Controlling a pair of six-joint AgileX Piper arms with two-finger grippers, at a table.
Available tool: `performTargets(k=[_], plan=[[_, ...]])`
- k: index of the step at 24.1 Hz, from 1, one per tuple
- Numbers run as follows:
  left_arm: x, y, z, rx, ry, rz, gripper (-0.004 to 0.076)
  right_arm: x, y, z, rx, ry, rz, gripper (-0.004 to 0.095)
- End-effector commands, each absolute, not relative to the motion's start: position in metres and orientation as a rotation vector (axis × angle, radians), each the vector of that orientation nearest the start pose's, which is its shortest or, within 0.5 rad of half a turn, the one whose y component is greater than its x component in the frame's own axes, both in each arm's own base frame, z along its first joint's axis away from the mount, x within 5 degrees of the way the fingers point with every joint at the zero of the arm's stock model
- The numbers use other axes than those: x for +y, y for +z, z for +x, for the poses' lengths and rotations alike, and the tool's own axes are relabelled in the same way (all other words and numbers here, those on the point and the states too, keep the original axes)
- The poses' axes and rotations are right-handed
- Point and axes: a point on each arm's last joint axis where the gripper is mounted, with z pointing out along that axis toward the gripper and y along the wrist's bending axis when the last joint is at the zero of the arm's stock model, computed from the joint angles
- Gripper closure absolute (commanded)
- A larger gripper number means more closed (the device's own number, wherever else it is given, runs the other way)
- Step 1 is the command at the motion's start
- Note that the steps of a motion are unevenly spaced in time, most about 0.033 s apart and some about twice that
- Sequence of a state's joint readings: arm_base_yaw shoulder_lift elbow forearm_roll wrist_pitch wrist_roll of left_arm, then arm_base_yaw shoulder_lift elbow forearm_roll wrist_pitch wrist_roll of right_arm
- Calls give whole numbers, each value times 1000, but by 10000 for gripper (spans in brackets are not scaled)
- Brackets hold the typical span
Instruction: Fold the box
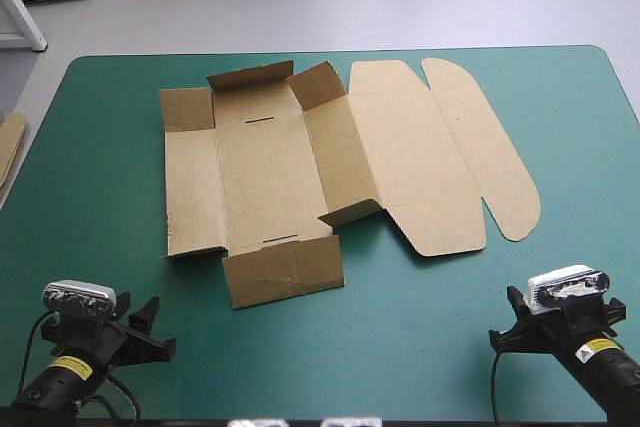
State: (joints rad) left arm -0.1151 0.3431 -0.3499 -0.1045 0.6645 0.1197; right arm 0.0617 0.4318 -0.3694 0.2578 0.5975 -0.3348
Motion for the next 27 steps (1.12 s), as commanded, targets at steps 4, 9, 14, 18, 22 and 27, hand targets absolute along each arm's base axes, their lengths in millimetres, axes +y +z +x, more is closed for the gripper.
performTargets(k=[4, 9, 14, 18, 22, 27], plan=[[-15, 265, 75, 2052, -135, 183, 406, 18, 271, 90, 2025, 106, -257, 583], [-15, 265, 75, 2052, -135, 183, 406, 18, 271, 90, 2025, 106, -257, 583], [-15, 265, 75, 2052, -135, 183, 406, 18, 271, 90, 2023, 106, -257, 584], [-15, 265, 75, 2052, -135, 183, 405, 18, 271, 90, 2023, 106, -257, 583], [-15, 271, 74, 2048, -131, 187, 403, 18, 271, 90, 2028, 105, -263, 580], [-16, 299, 91, 2026, -145, 134, 318, 15, 282, 92, 2007, 50, -281, 459]])
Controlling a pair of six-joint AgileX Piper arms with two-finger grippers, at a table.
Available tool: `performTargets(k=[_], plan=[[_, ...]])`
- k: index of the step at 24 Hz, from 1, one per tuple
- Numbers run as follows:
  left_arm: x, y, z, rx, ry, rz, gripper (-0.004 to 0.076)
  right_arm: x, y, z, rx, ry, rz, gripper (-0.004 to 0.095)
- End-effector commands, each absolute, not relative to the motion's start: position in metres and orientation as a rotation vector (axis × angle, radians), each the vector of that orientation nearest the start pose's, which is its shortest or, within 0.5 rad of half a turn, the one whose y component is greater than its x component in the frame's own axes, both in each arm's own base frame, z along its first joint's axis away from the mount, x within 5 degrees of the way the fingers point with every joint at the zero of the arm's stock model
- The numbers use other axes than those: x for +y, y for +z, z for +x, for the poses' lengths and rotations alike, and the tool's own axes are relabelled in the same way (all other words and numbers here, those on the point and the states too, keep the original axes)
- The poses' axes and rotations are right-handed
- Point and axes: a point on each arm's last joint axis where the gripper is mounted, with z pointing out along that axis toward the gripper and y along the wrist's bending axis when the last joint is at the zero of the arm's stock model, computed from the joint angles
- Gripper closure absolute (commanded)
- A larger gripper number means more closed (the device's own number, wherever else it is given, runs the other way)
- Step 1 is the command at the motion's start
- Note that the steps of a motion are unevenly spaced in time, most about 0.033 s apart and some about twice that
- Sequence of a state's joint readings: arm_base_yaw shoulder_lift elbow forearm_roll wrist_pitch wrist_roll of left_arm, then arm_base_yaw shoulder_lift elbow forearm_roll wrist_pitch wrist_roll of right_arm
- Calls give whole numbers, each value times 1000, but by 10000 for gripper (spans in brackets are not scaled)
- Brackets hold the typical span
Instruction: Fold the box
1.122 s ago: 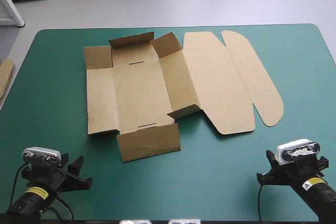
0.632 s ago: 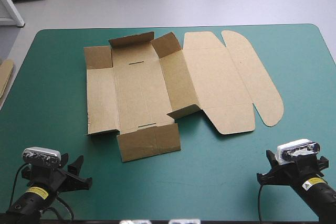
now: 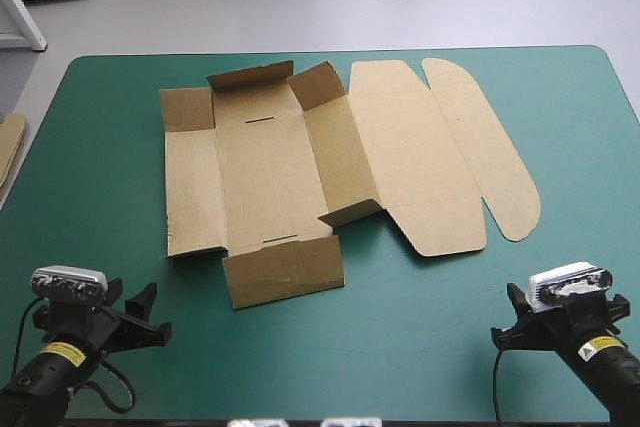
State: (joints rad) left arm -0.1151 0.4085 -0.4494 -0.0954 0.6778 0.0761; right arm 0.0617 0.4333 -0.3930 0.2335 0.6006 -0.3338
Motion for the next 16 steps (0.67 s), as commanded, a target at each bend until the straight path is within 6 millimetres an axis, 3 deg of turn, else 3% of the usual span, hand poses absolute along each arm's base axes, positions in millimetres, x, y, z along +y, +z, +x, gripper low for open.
performTargets(k=[1, 11, 16], plan=[[-17, 302, 96, 2024, -146, 129, 311, 15, 284, 94, 2010, 42, -286, 459], [-10, 320, 209, 2193, -71, -90, 309, 16, 296, 126, 2037, 52, -237, 459], [24, 316, 251, 2273, 2, -222, 309, 16, 292, 133, 2081, 58, -240, 459]])
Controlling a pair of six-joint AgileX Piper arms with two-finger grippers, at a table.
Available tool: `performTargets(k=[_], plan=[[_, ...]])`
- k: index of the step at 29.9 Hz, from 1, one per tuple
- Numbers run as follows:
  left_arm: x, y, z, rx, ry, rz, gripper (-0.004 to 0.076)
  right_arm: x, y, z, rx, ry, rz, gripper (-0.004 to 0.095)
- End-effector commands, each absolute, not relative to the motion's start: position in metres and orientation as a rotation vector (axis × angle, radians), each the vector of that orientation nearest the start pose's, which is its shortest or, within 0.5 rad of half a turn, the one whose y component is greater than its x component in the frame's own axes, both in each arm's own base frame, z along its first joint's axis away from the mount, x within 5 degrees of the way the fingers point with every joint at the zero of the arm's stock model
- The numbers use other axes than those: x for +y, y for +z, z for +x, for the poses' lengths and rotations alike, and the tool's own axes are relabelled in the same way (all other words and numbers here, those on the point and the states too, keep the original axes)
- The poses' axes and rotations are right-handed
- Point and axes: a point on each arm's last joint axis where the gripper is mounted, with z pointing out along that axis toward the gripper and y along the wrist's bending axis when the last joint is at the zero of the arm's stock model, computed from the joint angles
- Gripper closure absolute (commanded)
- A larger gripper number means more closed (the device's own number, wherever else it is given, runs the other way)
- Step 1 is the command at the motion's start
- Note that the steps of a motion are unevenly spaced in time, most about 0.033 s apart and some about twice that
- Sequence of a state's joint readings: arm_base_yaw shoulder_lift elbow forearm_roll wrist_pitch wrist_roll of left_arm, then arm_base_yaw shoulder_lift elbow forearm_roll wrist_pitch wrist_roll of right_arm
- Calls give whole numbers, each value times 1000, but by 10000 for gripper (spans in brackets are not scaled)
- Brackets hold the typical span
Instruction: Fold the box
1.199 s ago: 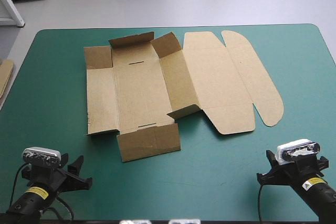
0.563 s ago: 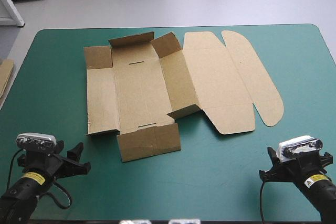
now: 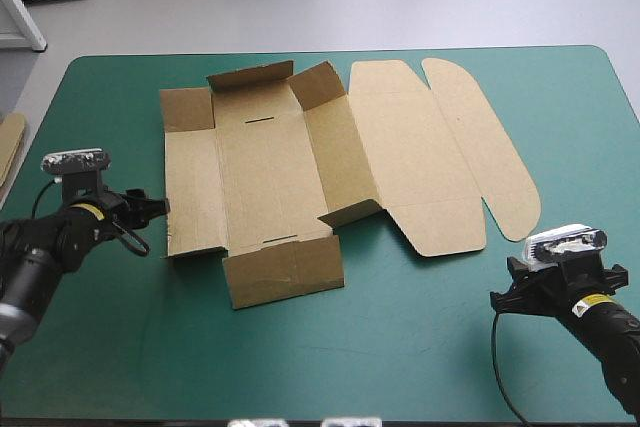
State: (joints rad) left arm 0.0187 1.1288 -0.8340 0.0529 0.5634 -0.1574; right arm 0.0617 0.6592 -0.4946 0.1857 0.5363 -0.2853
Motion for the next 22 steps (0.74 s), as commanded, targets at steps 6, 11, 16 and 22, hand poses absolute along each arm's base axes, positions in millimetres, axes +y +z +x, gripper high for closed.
performTargets(k=[6, 11, 16, 22], plan=[[64, 284, 276, 2383, -264, -375, 309, 16, 291, 133, 2086, 63, -235, 459], [69, 262, 289, 2389, -592, -414, 309, 16, 291, 133, 2086, 67, -228, 459], [70, 244, 297, 2415, -654, -419, 310, 16, 291, 133, 2096, 69, -230, 459], [67, 213, 308, 2480, -813, -426, 310, 17, 295, 132, 2111, 72, -240, 459]])
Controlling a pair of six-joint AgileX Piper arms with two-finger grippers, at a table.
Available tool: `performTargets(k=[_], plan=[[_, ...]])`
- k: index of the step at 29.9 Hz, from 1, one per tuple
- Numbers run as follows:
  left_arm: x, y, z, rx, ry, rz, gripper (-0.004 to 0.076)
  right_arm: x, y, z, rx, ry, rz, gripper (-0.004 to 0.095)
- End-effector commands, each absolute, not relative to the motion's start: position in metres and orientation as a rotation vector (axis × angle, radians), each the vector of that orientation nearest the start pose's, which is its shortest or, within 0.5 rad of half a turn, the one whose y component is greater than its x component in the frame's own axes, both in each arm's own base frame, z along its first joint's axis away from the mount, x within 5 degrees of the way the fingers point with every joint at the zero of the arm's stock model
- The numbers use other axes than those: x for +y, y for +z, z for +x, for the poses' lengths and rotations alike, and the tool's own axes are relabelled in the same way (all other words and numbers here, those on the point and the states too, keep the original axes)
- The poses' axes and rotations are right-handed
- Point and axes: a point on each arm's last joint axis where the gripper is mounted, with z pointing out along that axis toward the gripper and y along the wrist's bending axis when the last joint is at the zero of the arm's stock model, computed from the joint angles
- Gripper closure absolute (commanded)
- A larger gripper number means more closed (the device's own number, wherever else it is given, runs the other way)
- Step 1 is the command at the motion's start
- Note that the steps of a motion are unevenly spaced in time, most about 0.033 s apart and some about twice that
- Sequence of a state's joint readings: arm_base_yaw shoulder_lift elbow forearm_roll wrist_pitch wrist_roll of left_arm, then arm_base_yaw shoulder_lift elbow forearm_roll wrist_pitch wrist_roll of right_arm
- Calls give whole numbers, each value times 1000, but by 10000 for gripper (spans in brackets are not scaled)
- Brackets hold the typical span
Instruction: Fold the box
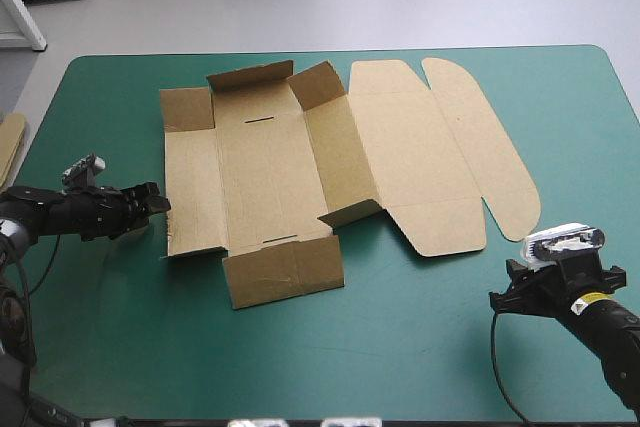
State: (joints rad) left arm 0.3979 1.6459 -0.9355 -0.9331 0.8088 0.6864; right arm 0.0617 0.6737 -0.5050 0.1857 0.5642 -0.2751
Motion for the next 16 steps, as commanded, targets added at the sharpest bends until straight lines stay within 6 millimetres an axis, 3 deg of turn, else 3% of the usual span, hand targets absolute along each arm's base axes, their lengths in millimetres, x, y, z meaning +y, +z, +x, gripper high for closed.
performTargets(k=[1, 7, 12, 16], plan=[[67, 209, 309, 2489, -832, -430, 310, 17, 297, 132, 2109, 71, -242, 459], [59, 189, 316, 2488, -1058, -436, 310, 17, 313, 133, 2059, 63, -243, 459], [45, 194, 321, 2403, -1215, -399, 313, 17, 316, 133, 2051, 58, -249, 459], [32, 198, 327, 2381, -1229, -349, 340, 17, 315, 133, 2065, 57, -254, 459]])
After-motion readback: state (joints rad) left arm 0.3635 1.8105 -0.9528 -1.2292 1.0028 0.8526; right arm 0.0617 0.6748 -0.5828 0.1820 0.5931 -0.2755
